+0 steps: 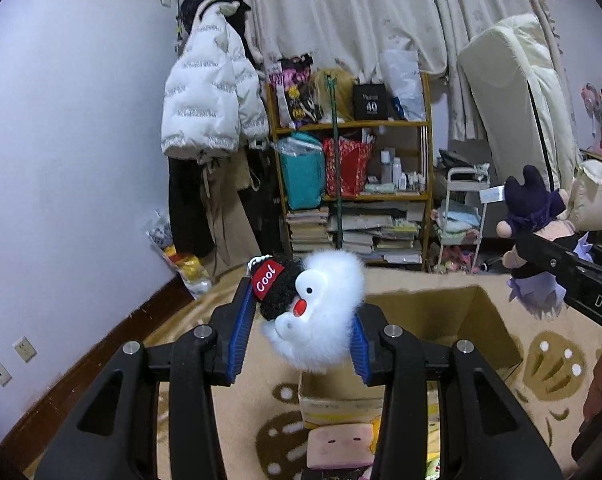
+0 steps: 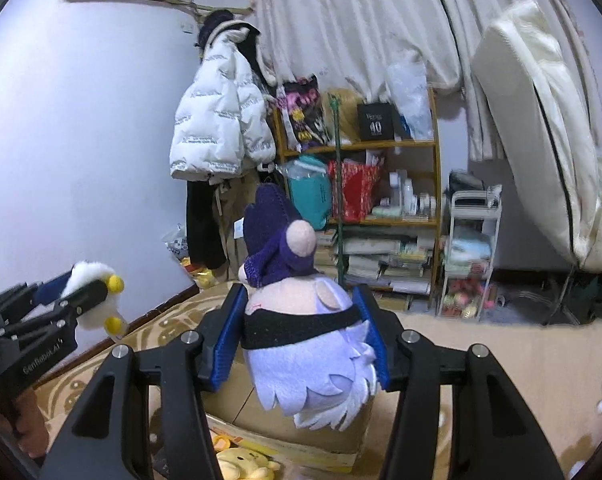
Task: Organize soft objects
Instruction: 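Lift the white plush with the left tool while the right tool carries the doll over the box, then open both tools to drop the white plush and doll into the box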
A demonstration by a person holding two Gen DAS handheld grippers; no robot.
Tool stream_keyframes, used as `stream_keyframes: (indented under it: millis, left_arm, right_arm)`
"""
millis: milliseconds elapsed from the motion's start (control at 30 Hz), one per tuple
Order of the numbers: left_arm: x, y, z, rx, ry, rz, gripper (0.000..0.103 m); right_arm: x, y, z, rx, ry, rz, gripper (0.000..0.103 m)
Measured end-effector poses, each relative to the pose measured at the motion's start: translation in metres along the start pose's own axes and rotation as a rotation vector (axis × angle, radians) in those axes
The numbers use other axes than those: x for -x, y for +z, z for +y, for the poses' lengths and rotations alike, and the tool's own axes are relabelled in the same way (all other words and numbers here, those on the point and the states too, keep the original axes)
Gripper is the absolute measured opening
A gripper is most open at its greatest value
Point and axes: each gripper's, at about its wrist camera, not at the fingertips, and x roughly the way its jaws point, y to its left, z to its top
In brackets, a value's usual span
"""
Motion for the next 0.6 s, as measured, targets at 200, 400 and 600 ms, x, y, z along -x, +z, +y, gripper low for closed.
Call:
stream_keyframes:
  millis: [200,400,600]
  left_arm:
    - [-0.03,-0.021,-0.007,-0.017,-0.024,0.07,0.041]
    - [-0.05,-0.024,-0.016,-0.018,-0.049,0.098,0.041]
    - [-0.063,-0.033,-0.025,-0.045,-0.058,0.124,0.041]
  right_arm:
    - [-0.027,-0.027,-0.006,-0.025,0.028,0.094,0.057]
    - [-0.044,-0.044,-0.005,-0.001,0.034,0.15,0.058]
    - [-0.058,-0.053,-0.008,-0.004,0.034,0.178,0.058]
